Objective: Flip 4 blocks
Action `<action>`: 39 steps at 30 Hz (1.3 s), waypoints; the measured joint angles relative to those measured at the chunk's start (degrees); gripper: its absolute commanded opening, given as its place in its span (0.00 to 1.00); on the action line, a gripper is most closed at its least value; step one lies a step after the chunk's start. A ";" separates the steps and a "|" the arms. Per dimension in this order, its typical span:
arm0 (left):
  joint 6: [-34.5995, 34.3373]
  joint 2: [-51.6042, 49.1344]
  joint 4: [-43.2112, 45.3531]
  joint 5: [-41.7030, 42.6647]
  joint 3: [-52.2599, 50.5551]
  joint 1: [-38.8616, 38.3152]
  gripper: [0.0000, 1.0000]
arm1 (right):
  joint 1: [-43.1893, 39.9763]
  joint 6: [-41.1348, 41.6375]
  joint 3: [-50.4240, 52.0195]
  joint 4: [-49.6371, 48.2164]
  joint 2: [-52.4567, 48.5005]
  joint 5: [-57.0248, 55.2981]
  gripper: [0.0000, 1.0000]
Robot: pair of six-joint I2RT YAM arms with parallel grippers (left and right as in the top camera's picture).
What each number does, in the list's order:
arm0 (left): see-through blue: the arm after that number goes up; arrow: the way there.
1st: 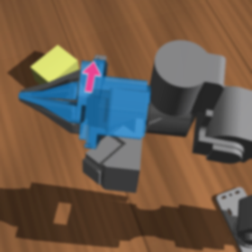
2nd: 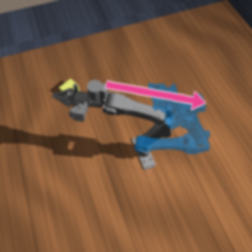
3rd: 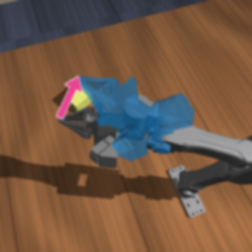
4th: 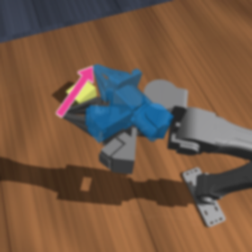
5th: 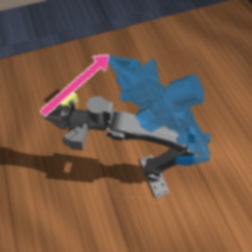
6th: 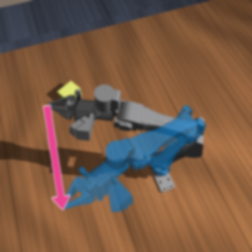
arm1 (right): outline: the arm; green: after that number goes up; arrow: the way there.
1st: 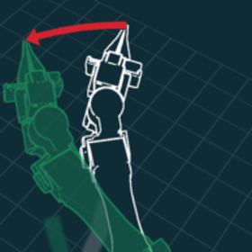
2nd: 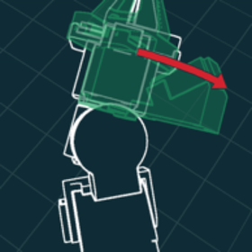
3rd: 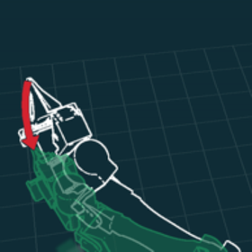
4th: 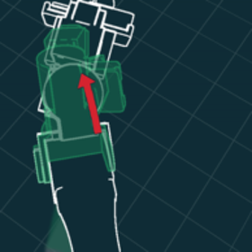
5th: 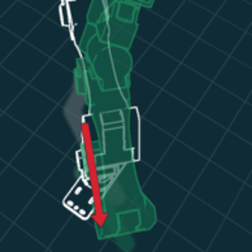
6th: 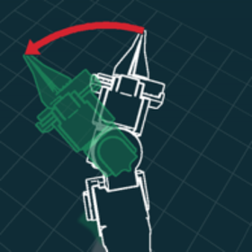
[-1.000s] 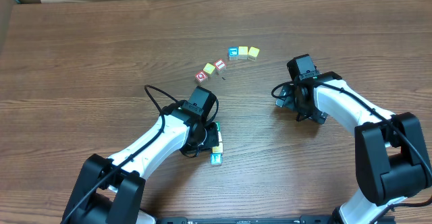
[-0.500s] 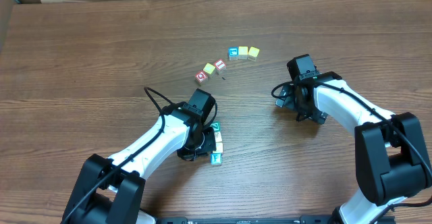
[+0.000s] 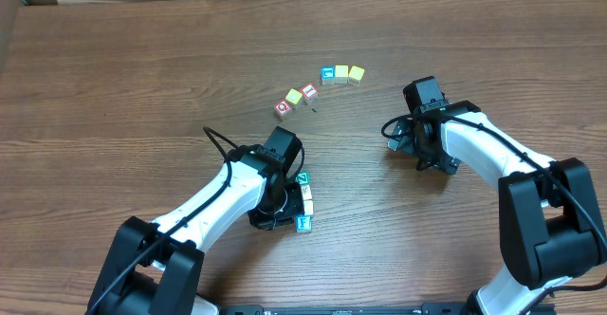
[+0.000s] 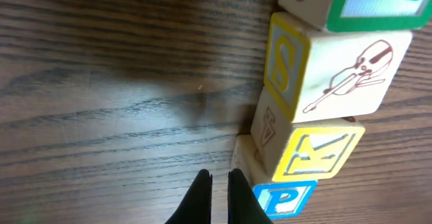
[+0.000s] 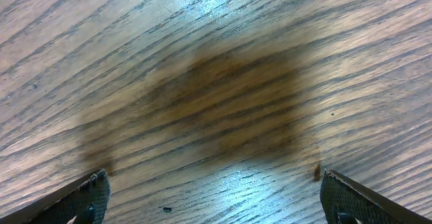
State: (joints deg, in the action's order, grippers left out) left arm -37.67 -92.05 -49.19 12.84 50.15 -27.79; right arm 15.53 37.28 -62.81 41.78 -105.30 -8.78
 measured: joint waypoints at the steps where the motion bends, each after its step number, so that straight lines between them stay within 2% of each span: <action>1: -0.13 0.00 0.09 0.31 0.00 0.00 0.04 | 0.00 0.00 0.00 0.02 0.00 0.00 1.00; 29: -1.16 0.00 0.48 2.14 0.02 0.02 0.04 | 0.00 0.04 0.00 0.00 0.00 0.00 1.00; 33: -1.14 0.26 -5.03 -1.07 1.22 0.66 0.04 | 0.00 0.04 0.00 -0.07 0.00 0.00 1.00; 37: -1.05 1.99 -8.13 -6.93 6.64 2.91 0.04 | 0.00 0.20 0.13 -2.54 0.00 0.61 1.00; 38: -0.96 2.51 -7.96 -8.35 8.39 3.67 0.04 | 0.00 0.24 0.15 -3.21 0.00 1.44 0.96; 39: -0.94 2.97 -7.43 -9.55 10.23 4.55 0.04 | 0.00 0.20 0.15 -3.85 0.00 2.43 0.71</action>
State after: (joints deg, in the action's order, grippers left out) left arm -38.61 -89.08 -56.62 3.29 60.38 -23.24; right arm 15.53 37.47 -62.65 37.93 -105.30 -6.35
